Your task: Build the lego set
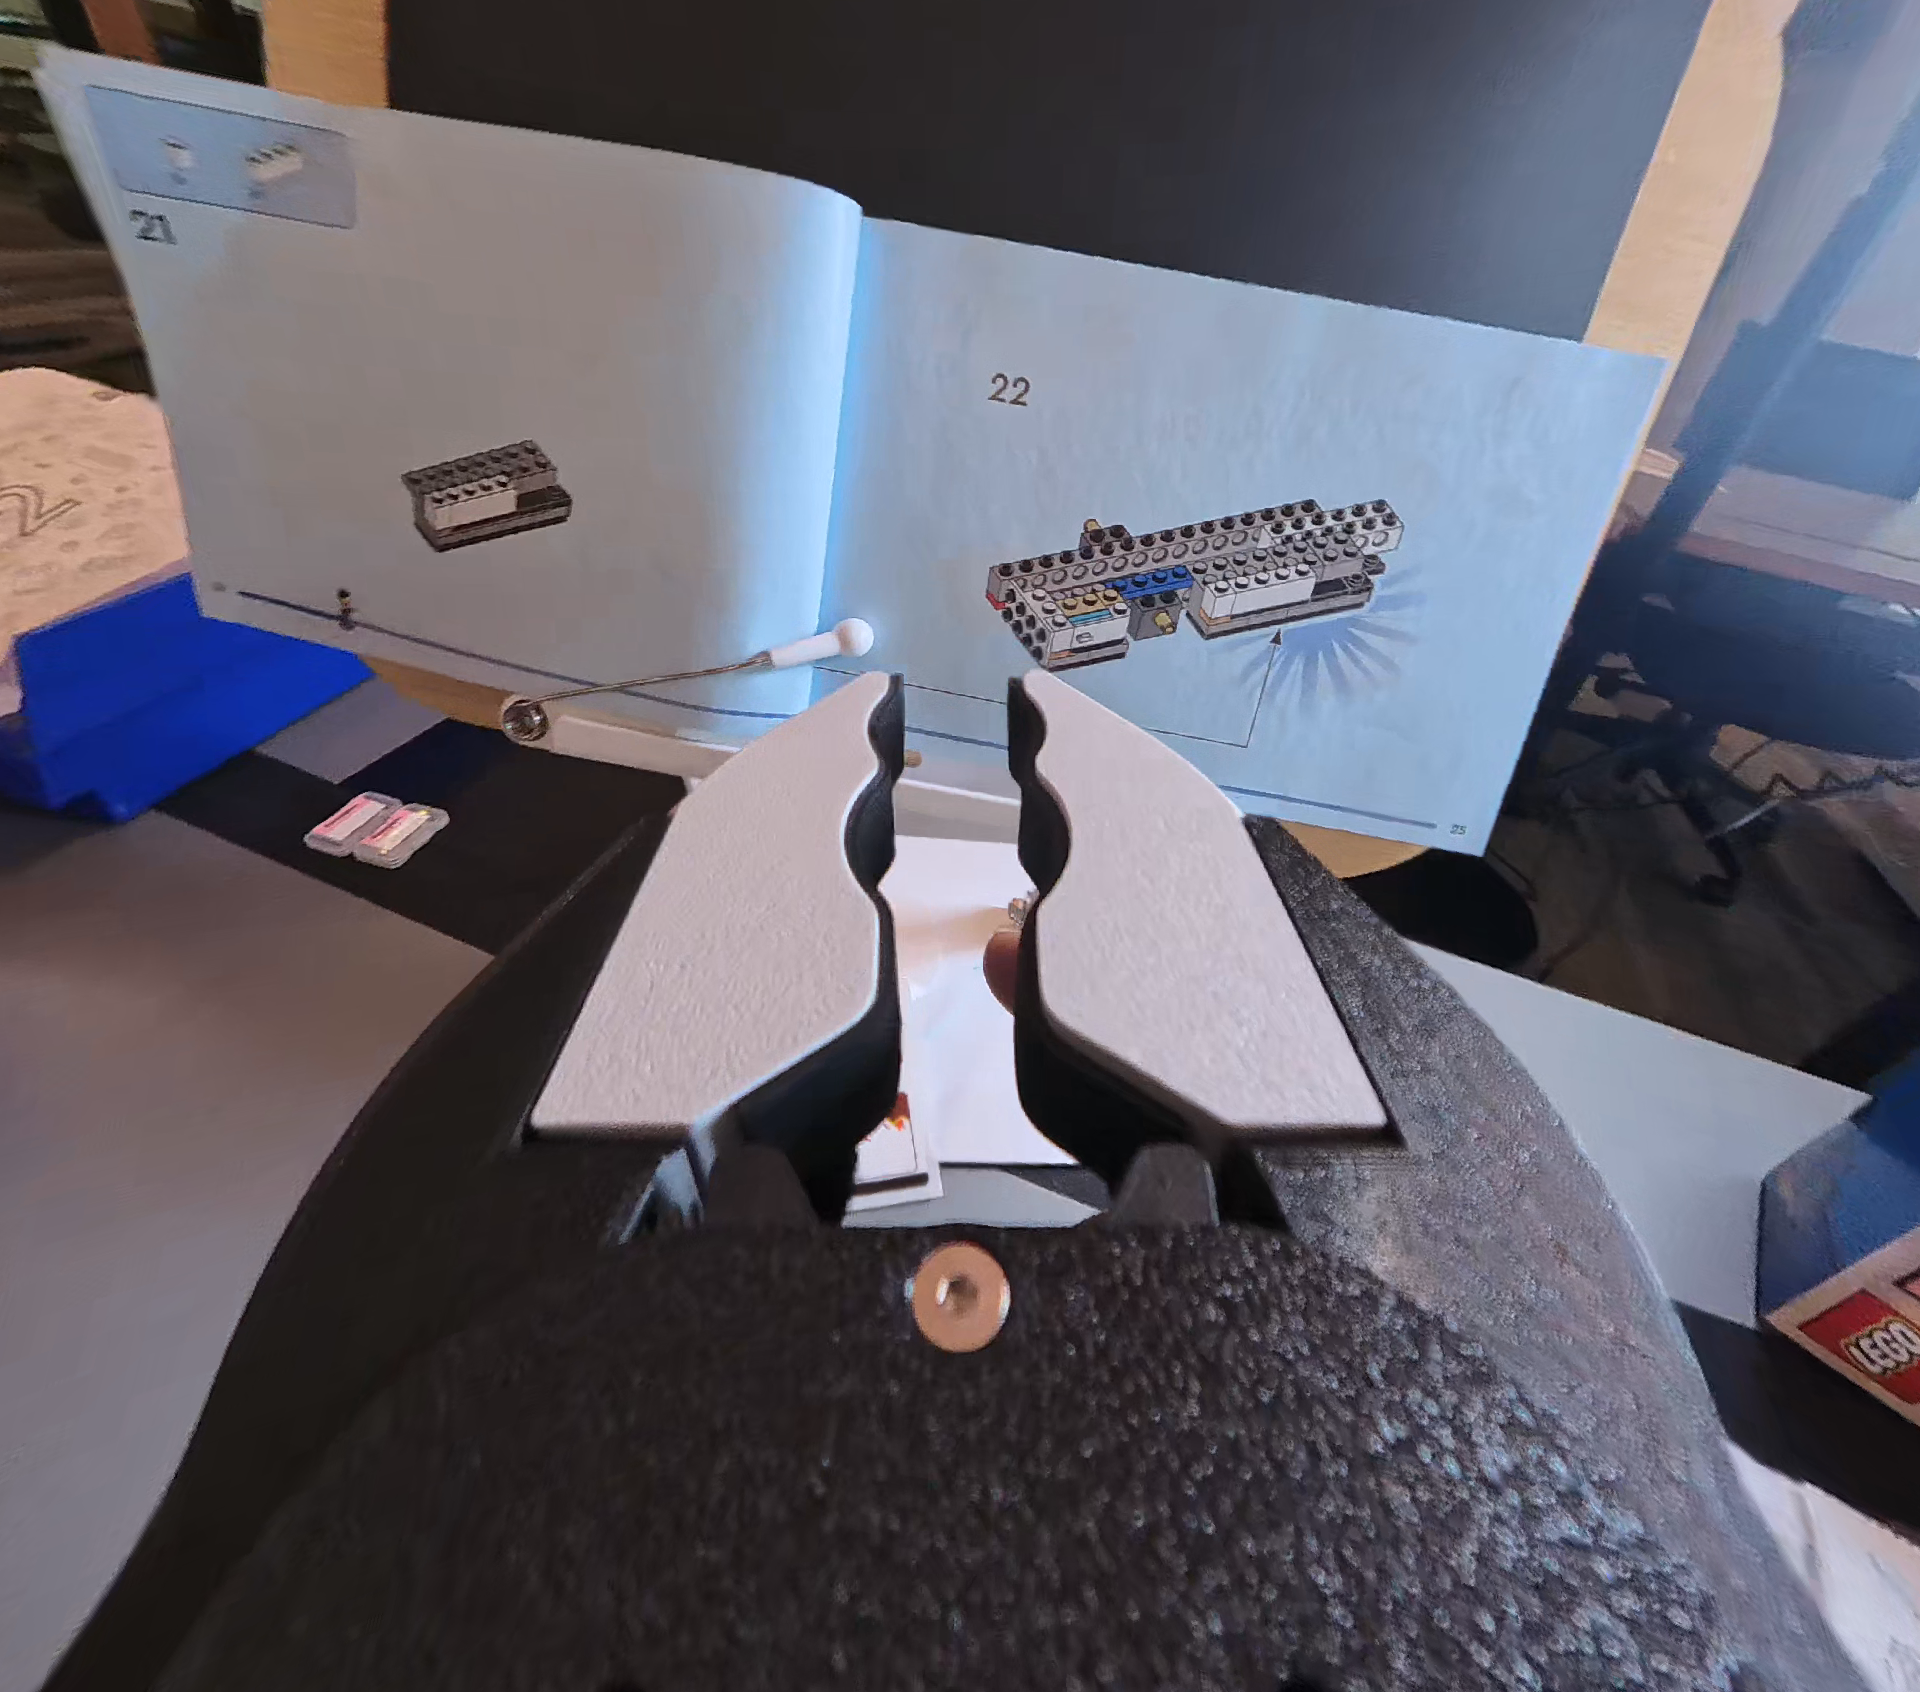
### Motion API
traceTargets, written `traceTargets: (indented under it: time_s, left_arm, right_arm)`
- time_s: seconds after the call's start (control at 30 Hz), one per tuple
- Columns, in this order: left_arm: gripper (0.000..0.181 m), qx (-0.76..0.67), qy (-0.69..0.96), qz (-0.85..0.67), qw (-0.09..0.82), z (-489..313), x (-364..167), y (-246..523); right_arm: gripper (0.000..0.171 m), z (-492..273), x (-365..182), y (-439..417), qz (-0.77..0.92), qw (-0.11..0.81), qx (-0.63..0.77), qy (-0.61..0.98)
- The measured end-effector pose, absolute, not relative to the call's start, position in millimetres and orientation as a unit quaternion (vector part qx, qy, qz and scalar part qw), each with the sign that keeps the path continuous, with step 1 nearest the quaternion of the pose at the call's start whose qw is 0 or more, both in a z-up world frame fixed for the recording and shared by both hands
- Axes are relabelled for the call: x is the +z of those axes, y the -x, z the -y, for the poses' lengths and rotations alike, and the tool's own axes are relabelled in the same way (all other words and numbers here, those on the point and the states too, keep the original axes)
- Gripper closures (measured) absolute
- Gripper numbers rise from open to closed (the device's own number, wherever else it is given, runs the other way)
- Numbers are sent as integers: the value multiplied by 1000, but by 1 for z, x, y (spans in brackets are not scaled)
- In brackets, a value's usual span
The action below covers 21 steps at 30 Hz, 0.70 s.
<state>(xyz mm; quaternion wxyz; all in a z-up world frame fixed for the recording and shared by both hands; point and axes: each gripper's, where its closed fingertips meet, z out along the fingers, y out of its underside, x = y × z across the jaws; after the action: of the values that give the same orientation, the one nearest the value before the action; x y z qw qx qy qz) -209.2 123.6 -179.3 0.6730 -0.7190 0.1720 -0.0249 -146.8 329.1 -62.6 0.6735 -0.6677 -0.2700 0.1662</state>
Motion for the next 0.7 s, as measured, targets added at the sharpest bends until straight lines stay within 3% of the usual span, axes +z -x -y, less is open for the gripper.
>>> traceTargets:
  time_s: [0.7]
  left_arm:
    - [165,12,732,-120,671,-129,-181,237]
  right_arm:
    - [149,-378,-79,101,225,667,114,701]
